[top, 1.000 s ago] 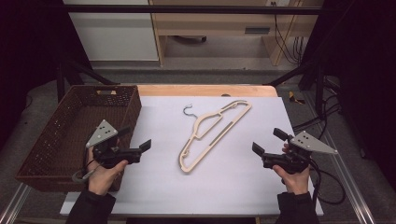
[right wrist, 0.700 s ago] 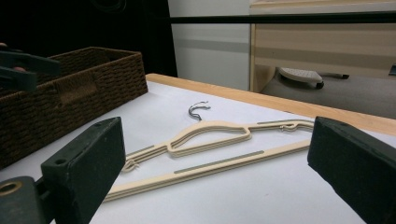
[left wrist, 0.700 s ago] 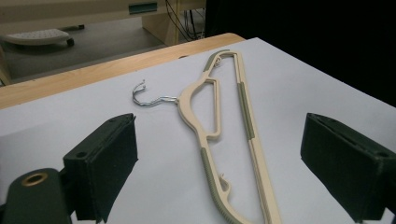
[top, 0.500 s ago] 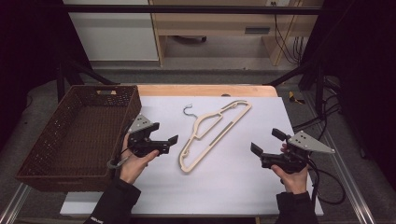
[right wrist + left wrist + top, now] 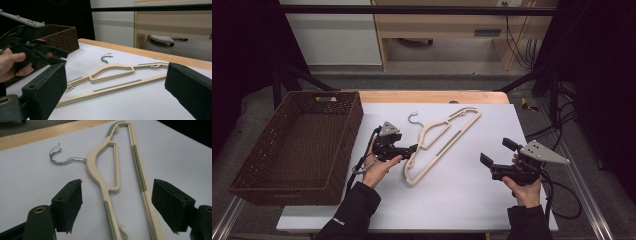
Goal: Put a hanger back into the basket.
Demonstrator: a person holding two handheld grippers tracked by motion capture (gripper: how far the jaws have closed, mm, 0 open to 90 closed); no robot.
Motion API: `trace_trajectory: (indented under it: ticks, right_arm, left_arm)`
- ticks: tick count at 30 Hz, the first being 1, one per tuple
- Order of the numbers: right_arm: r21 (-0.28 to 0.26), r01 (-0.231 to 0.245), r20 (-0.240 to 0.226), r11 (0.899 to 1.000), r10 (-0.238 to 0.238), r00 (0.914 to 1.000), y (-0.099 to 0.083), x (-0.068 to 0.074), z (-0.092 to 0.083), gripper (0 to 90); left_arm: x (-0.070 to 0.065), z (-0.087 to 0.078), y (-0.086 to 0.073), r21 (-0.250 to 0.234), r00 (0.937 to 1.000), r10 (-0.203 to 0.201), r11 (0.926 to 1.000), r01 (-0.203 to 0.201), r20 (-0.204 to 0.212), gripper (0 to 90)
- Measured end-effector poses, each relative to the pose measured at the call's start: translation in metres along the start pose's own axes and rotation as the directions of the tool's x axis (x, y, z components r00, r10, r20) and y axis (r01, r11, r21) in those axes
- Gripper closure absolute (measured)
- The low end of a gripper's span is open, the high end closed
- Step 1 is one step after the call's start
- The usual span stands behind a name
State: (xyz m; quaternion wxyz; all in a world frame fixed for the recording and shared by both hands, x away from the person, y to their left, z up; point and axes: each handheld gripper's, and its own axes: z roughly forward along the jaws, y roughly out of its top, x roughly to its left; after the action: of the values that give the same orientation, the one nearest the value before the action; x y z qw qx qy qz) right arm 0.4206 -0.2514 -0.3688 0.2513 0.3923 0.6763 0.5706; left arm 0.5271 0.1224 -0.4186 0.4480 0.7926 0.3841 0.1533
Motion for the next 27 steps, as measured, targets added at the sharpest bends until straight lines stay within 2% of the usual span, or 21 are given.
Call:
trace_trajectory:
  ticks: [1, 5, 6, 8, 10, 11, 12, 13, 17, 18, 23, 27]
  right_arm:
    - [0.000, 0.000, 0.000, 1.000, 0.000, 1.0000, 0.000, 0.000, 0.000, 4.4]
    - [0.001, -0.003, -0.001, 1.000, 0.003, 1.0000, -0.001, -0.001, 0.001, 4.4]
    - [-0.002, -0.002, -0.003, 1.000, 0.002, 1.0000, -0.001, 0.000, 0.001, 4.4]
    - [0.000, -0.003, -0.004, 1.000, 0.003, 1.0000, -0.001, 0.000, 0.001, 4.4]
    - [0.004, 0.001, -0.007, 1.000, -0.001, 1.0000, -0.001, -0.001, 0.001, 4.4]
    - [0.004, 0.001, -0.007, 1.000, -0.001, 1.0000, -0.001, -0.001, 0.001, 4.4]
    - [0.005, -0.002, -0.006, 1.000, 0.002, 1.0000, -0.001, 0.000, 0.002, 4.4]
    - [0.006, -0.001, -0.006, 1.000, 0.001, 1.0000, -0.001, 0.000, 0.001, 4.4]
    - [0.004, -0.004, -0.008, 1.000, 0.004, 1.0000, -0.001, 0.000, 0.002, 4.4]
    - [0.007, 0.000, -0.006, 1.000, 0.000, 1.0000, -0.001, 0.000, 0.002, 4.4]
    - [0.010, 0.002, -0.009, 1.000, -0.002, 1.0000, -0.002, 0.000, 0.003, 4.4]
    - [0.010, 0.001, -0.011, 1.000, -0.001, 0.9999, -0.002, 0.001, 0.003, 4.4]
  left_arm:
    - [0.000, 0.000, 0.000, 0.000, 1.0000, 0.000, 1.0000, 0.000, 0.000, 26.0]
    - [0.001, 0.019, -0.002, 0.037, 1.0000, 0.004, 0.9993, -0.003, -0.006, 31.1]
    - [0.002, 0.027, -0.004, 0.061, 0.9999, 0.007, 0.9981, -0.006, -0.012, 35.1]
    - [0.003, 0.031, -0.006, 0.073, 0.9998, 0.009, 0.9973, -0.008, -0.016, 36.8]
    - [0.005, 0.042, -0.011, 0.111, 0.9999, 0.004, 0.9938, -0.003, -0.014, 42.2]
    - [0.005, 0.042, -0.011, 0.111, 0.9999, 0.004, 0.9938, -0.003, -0.014, 43.7]
    - [0.006, 0.046, -0.014, 0.140, 0.9999, 0.010, 0.9901, -0.008, -0.011, 44.8]
    - [0.005, 0.048, -0.016, 0.160, 0.9998, 0.016, 0.9871, -0.015, -0.007, 45.7]
    - [0.003, 0.052, -0.019, 0.183, 0.9993, 0.036, 0.9825, -0.034, -0.008, 51.9]
    - [0.003, 0.054, -0.020, 0.199, 0.9989, 0.043, 0.9792, -0.038, -0.017, 53.2]
    - [0.004, 0.056, -0.023, 0.219, 0.9991, 0.035, 0.9754, -0.028, -0.025, 59.2]
    - [0.003, 0.056, -0.024, 0.223, 0.9995, 0.025, 0.9747, -0.019, -0.020, 69.1]
